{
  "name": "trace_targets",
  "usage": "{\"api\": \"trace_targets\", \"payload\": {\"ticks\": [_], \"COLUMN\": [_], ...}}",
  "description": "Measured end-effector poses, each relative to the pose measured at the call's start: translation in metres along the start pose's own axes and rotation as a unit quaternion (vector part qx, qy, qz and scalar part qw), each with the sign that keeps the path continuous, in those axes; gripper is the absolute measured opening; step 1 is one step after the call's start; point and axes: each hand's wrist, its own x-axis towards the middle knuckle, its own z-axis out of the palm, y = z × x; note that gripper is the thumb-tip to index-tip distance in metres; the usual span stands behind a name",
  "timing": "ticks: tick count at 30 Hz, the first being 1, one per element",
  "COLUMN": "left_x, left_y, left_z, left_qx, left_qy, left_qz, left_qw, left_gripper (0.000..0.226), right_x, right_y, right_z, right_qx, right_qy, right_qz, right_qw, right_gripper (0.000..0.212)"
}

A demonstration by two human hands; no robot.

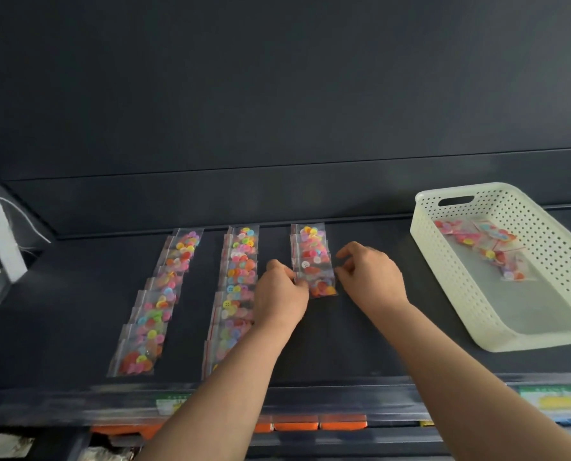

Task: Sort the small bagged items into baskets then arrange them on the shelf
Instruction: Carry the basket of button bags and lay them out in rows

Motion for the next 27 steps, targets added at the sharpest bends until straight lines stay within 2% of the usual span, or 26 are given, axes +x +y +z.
{"api": "trace_targets", "payload": {"ticks": [3,8,12,15,19,24,27], "left_x": [-0.001,-0.014,-0.034,-0.047,-0.053,-0.054,-0.054], "left_y": [0.020,0.071,0.110,0.134,0.151,0.154,0.153], "left_z": [0.003,0.034,0.070,0.090,0.107,0.115,0.117], "left_qx": [-0.014,-0.093,-0.107,-0.106,-0.070,-0.073,-0.077], "left_qy": [0.009,-0.090,-0.160,-0.179,-0.155,-0.150,-0.145], "left_qz": [0.059,0.100,0.127,0.136,0.135,0.108,0.102], "left_qw": [0.998,0.986,0.973,0.969,0.976,0.980,0.981], "left_gripper": [0.017,0.013,0.014,0.026,0.034,0.031,0.032], "right_x": [-0.002,-0.007,-0.013,-0.013,-0.013,-0.008,-0.009], "right_y": [0.008,0.045,0.092,0.134,0.173,0.186,0.182], "right_z": [-0.024,-0.078,-0.115,-0.132,-0.138,-0.132,-0.135], "right_qx": [-0.086,-0.134,-0.160,-0.174,-0.195,-0.147,-0.075], "right_qy": [0.061,0.133,0.140,0.104,-0.006,-0.107,-0.159], "right_qz": [-0.034,-0.025,0.033,0.101,0.151,0.082,0.043], "right_qw": [0.994,0.982,0.977,0.974,0.969,0.980,0.984], "right_gripper": [0.020,0.020,0.025,0.031,0.030,0.022,0.012]}}
